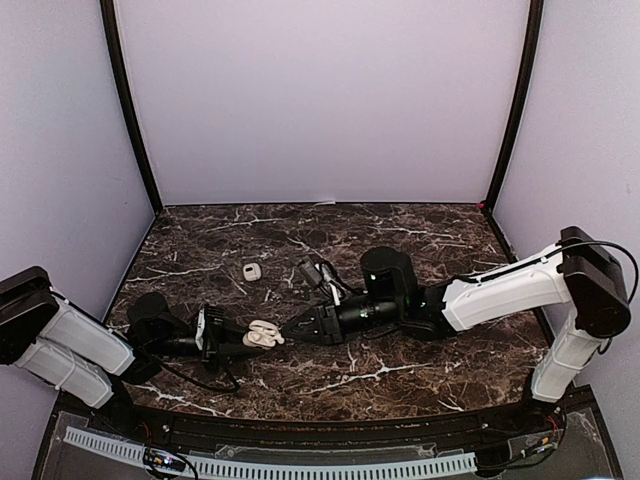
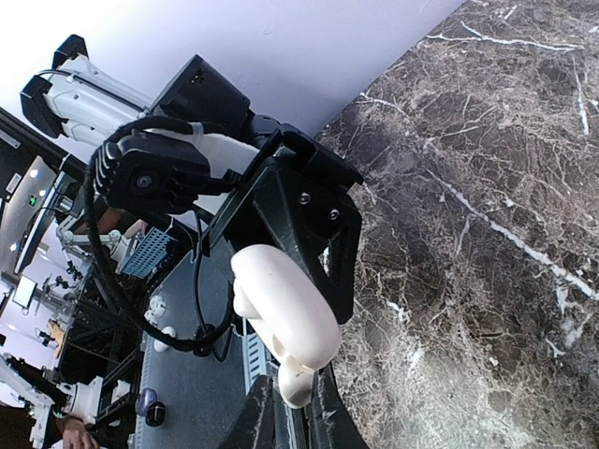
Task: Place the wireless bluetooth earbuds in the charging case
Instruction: Adjust the right earbud in the right side groove of the charging case.
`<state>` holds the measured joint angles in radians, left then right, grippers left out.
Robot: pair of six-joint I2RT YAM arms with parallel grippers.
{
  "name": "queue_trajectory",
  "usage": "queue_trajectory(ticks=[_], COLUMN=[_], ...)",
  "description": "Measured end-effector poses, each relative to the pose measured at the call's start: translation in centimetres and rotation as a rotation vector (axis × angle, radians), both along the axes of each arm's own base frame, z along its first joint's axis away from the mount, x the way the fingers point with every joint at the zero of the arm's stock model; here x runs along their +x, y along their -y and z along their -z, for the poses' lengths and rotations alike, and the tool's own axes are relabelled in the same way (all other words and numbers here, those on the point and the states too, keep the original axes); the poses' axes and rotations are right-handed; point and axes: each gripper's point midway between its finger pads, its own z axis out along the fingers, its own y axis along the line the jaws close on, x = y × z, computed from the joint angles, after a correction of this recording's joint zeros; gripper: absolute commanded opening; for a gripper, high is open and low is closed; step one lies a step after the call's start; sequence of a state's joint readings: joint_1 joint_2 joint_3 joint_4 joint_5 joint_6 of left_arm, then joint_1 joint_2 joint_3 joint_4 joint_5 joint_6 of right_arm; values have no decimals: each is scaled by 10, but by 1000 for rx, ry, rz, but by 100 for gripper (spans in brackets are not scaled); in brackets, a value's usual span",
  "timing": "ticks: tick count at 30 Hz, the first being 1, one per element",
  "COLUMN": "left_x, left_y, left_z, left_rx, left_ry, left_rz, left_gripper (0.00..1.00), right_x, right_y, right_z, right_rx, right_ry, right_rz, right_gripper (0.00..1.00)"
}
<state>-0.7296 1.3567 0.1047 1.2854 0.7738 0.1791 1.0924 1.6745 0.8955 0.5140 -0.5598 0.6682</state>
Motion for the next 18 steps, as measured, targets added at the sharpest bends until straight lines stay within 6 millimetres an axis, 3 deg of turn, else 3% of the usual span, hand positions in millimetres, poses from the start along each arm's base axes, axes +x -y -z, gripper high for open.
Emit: queue_trajectory(ticks=[11, 18], left_x=[0, -1], left_y=[1, 1], left_z=[-1, -1], left_rx=[-1, -1], left_ry=[1, 0], left_rz=[5, 10], left_gripper=[8, 8], right_x=[-4, -8], right_y=[-5, -6], right_z=[8, 8], right_rx=[-26, -33], right_ry=[-11, -7], right_rz=[-17, -38], right_gripper=[8, 18])
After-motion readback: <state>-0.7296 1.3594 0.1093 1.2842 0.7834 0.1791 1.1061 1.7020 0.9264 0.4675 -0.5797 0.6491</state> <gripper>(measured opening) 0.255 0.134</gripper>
